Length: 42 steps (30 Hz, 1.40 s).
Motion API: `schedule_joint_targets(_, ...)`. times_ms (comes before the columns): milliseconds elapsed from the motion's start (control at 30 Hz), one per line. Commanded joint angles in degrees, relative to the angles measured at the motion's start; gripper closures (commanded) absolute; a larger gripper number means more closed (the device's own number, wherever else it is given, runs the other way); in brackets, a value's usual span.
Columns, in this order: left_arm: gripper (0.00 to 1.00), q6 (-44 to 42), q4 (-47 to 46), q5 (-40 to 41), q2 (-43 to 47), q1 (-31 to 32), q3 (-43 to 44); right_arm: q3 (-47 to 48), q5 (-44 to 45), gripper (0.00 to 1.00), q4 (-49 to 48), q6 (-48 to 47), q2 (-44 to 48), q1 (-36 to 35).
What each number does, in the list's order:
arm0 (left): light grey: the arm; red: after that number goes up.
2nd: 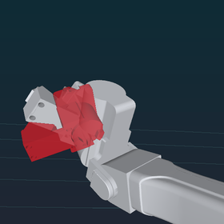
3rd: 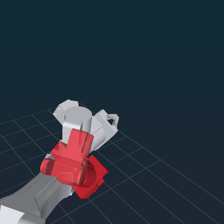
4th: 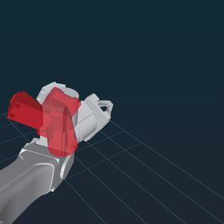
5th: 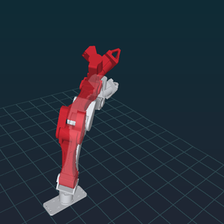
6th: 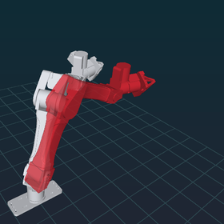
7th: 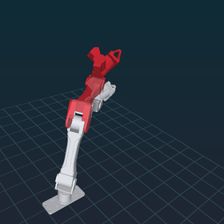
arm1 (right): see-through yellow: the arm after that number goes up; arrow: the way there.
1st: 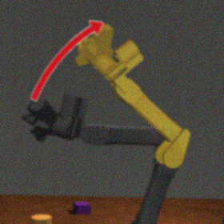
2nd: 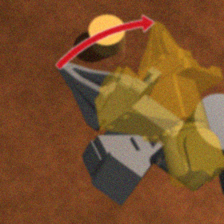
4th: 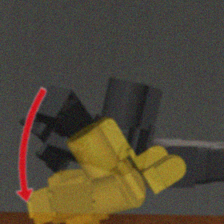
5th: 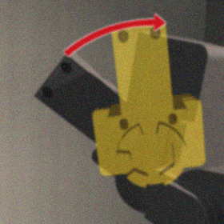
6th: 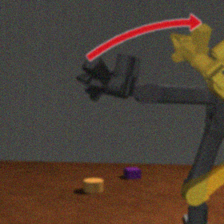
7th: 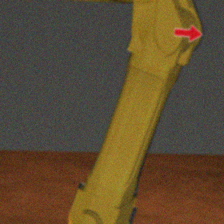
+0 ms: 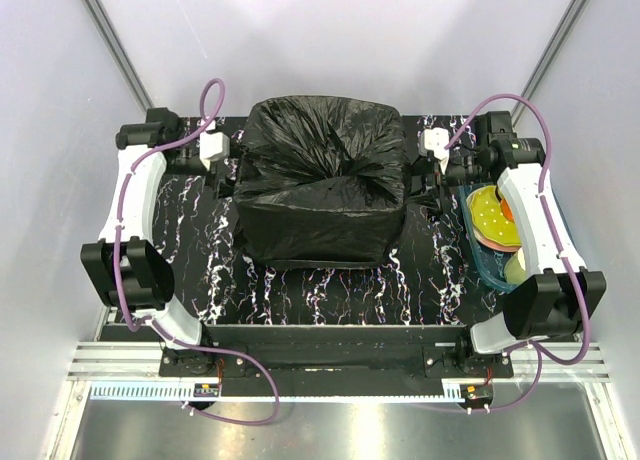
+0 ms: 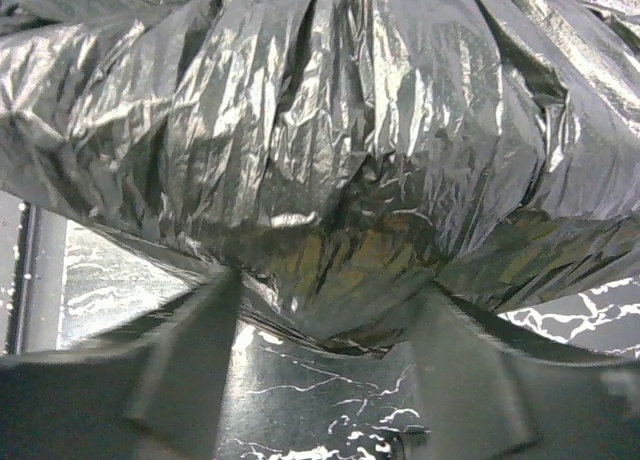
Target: Put the trash bags into the trash bin
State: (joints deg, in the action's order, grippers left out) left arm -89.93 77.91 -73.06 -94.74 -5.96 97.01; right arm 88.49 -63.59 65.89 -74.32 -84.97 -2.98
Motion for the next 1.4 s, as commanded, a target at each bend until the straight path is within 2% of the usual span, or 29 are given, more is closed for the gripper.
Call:
schedule_joint_targets(0, 0.33, -4.46, 10.69, -4.82, 0.08, 2.96, -0.94, 0.90, -3.20, 0.40, -2.42, -2.24, -0.55, -0.62)
schedule_joint_targets(33, 0.39, -4.64, 10.68, -4.90, -0.18, 3.05, -1.30, 0.72, -3.03, 0.52, -3.91, -1.18, -0.55, -0.62)
schedule_joint_targets(67, 0.44, -4.73, 10.68, -4.73, -0.27, 3.14, -1.56, 0.46, -2.68, 0.58, -4.36, 0.83, -0.64, -0.62)
schedule_joint_targets(100, 0.55, -4.73, 10.68, -4.64, -0.27, 3.23, -2.43, 0.37, -2.50, 0.65, -4.28, 1.28, -0.72, -0.53)
schedule_joint_targets(133, 0.61, -4.73, 10.60, -4.29, -0.01, 3.06, -2.88, 0.20, -2.33, 0.87, -3.93, 1.37, -0.64, -0.62)
schedule_joint_targets(167, 0.68, -5.08, 10.60, -3.59, 0.17, 3.06, -3.40, -0.94, -1.89, 0.97, -3.58, 0.51, -0.46, -0.71)
schedule_joint_targets(200, 0.78, -5.60, 10.60, -3.32, 0.52, 3.06, -4.10, -1.82, -1.71, 1.00, -3.83, 0.06, -0.11, -0.62)
schedule_joint_targets(333, 1.00, -7.19, 10.68, -1.74, 1.22, 2.88, -8.40, -6.74, -1.01, 1.00, -7.87, 2.42, 1.91, -0.53)
schedule_joint_targets(567, 1.00, -7.19, 8.58, -0.24, -0.44, -0.54, -15.17, -14.91, -1.53, 1.00, -14.02, 8.92, 1.39, 1.57)
schedule_joint_targets(833, 1.00, 0.10, -2.93, 0.81, -2.64, -2.22, -21.24, -23.52, -2.50, 1.00, -25.89, 18.24, -0.90, 2.46)
schedule_joint_targets(1033, 1.00, 10.28, -14.00, 4.84, -1.86, -2.13, -26.69, -28.10, -1.62, 1.00, -30.82, 21.15, -2.83, 2.46)
schedule_joint_targets(1133, 1.00, 12.14, -17.78, 7.22, -1.50, -2.13, -28.89, -29.16, -1.19, 1.00, -31.61, 21.32, -4.50, 2.37)
schedule_joint_targets(1367, 1.00, 23.91, -28.40, 8.89, -1.07, -2.22, -30.92, -30.13, -0.04, 1.00, -34.77, 25.02, -7.40, 2.37)
